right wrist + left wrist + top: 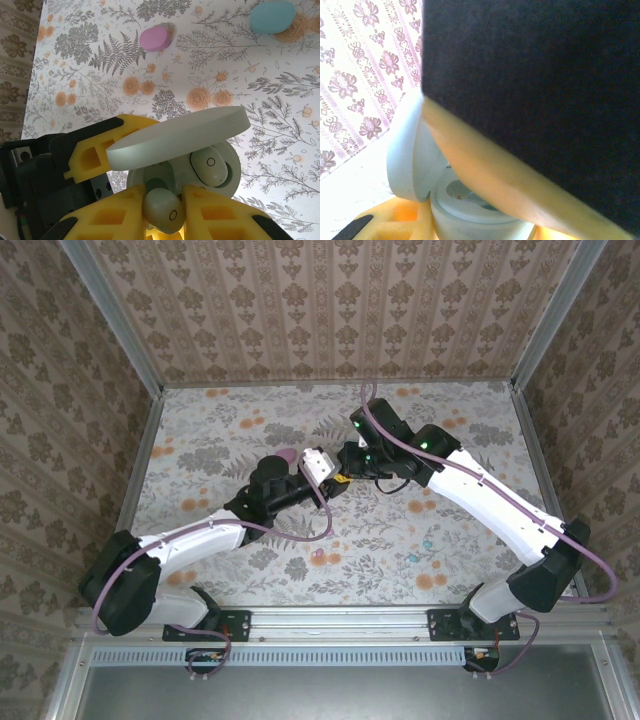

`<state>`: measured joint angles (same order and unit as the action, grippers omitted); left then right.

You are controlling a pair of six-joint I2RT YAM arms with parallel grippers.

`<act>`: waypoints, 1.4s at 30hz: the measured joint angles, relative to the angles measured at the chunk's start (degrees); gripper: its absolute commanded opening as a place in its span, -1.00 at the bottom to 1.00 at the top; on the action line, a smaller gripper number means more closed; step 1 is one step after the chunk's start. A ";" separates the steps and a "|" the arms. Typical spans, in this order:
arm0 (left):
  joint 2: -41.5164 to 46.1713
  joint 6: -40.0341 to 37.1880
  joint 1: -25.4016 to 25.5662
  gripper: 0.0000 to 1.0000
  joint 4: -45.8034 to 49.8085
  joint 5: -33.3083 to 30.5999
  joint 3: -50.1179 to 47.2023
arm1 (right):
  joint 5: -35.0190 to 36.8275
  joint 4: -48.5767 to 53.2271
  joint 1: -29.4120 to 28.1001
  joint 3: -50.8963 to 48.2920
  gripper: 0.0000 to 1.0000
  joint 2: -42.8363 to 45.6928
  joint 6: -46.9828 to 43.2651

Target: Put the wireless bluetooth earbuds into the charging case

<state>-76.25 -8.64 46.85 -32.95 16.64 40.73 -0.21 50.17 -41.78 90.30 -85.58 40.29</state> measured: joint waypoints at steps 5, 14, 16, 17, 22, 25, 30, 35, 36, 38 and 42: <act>-0.42 0.00 0.00 -0.34 0.07 0.00 0.09 | -0.42 0.24 0.22 0.52 -0.45 -0.76 -0.02; -0.70 -0.02 0.00 -0.34 0.02 0.00 0.24 | -0.92 0.28 0.31 0.72 -0.38 -0.96 -0.02; -0.70 0.00 0.00 -0.34 0.04 0.00 0.28 | -1.22 0.28 0.35 0.74 -0.38 -0.96 -0.02; -0.70 0.00 0.00 -0.34 0.04 0.00 0.31 | -1.31 0.28 0.37 0.74 -0.37 -0.96 -0.02; -0.70 0.00 0.00 -0.34 0.04 0.02 0.31 | -1.49 0.28 0.39 0.74 -0.36 -0.96 -0.02; -0.70 0.00 0.00 -0.34 -0.02 0.02 0.31 | -1.66 0.24 0.52 0.74 -0.23 -0.92 0.02; -0.61 0.02 0.00 -0.34 -1.46 0.02 0.31 | -1.70 0.07 0.76 0.20 -0.16 1.29 -0.02; -0.61 0.02 -0.02 -0.34 -2.82 0.04 0.31 | -2.43 -1.49 1.22 -2.64 -0.15 9.33 0.22; -0.61 0.04 -0.02 -0.34 -3.17 0.07 0.28 | -2.80 -1.84 1.40 -2.80 -0.15 10.82 0.24; -0.61 0.04 -0.07 -0.34 -3.74 0.24 0.28 | -3.13 -2.64 1.46 -2.80 -0.15 12.72 0.24; -0.61 0.33 -0.07 -0.35 -4.87 1.14 0.22 | -2.75 -4.37 2.08 -4.46 -0.13 15.13 0.22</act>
<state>-76.86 -8.32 46.78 -37.82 17.78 40.95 -2.96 45.80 -39.70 85.84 -70.46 40.51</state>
